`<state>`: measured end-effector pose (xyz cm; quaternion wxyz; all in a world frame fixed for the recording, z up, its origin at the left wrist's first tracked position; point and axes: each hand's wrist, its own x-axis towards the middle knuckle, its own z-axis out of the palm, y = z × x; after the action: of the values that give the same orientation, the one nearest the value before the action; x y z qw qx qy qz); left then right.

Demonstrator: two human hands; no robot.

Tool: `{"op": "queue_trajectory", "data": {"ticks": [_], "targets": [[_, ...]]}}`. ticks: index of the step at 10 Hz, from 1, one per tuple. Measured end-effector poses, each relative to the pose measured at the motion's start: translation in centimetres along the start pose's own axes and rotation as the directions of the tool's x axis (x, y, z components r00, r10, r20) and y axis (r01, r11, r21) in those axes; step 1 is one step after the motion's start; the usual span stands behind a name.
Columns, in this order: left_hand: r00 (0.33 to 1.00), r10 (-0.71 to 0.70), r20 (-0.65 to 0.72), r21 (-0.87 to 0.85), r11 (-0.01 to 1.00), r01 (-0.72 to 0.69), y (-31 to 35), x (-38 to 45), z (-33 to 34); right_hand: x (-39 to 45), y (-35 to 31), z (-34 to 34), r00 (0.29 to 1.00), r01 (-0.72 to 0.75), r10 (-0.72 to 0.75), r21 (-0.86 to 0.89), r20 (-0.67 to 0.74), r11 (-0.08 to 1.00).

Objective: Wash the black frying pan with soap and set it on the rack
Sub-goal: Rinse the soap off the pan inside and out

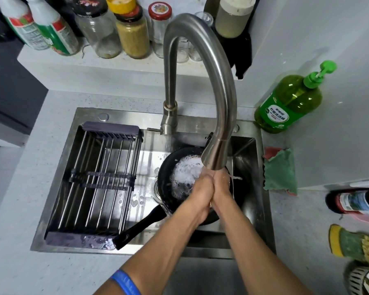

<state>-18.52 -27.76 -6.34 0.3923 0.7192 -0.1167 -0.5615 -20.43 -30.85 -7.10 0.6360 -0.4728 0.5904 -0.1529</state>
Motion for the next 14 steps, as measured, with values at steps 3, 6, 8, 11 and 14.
{"op": "queue_trajectory", "data": {"ticks": [3,6,8,11,14], "targets": [[0.989,-0.05,-0.136,-0.648,0.76,-0.051,1.2,0.5,-2.3,1.1,-1.8,0.2,0.997,0.077,-0.077,0.011,-0.016,0.997],[0.958,0.087,-0.273,-0.096,0.988,-0.117,1.9,1.4,0.2,1.0,-0.9,-2.9,0.927,-0.374,0.263,0.587,0.269,0.718],[0.972,0.114,-0.206,0.046,0.993,-0.107,1.7,1.1,-0.5,-0.5,-2.0,-2.0,0.952,-0.305,0.286,0.431,0.11,0.849],[0.917,0.33,-0.226,0.272,0.925,-0.265,-0.3,1.2,-1.7,-1.5,-2.4,-2.0,0.914,-0.406,0.377,0.377,0.15,0.833],[0.985,-0.072,-0.154,-0.714,0.698,-0.061,2.1,1.3,-1.2,1.4,-4.9,-4.6,0.917,-0.396,0.317,0.459,0.243,0.795]]}}
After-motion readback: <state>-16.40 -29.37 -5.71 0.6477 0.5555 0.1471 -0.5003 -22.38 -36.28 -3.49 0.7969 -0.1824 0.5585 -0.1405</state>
